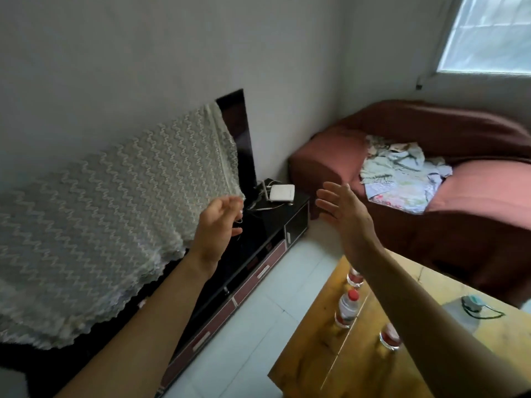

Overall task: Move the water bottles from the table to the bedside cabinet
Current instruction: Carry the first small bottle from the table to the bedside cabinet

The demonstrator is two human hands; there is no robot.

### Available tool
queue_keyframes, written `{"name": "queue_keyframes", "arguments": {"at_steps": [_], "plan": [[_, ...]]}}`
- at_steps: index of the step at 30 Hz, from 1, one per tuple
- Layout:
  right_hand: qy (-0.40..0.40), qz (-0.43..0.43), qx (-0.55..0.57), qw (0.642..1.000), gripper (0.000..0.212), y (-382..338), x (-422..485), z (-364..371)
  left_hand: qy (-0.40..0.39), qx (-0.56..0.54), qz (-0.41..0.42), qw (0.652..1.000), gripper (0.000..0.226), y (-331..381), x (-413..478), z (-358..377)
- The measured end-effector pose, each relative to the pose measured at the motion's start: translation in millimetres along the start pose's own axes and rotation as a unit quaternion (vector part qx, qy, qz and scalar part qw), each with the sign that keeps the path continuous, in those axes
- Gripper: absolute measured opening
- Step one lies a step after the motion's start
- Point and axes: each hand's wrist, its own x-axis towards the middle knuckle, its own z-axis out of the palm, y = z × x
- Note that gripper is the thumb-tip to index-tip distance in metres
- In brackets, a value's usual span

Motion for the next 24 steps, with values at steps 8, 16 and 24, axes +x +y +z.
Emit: {"name": "queue_keyframes", "arguments": {"at_steps": [8,16,24], "plan": [[0.154,-0.007,-0.043,0.987,0.045,25,48,-39,-0.145,-0.036,-0.027,0.988,0.037,-38,107,77],[0.333,-0.012,-0.079,0.939,0.048,54,69,-57,-0.312,-0.053,-0.034,0.948,0.036,-69,184,153],[0.438,0.036,-0.137,0.888,0.045,106,45,-77,-0.428,0.017,-0.04,0.903,0.04,-140,174,203]]}}
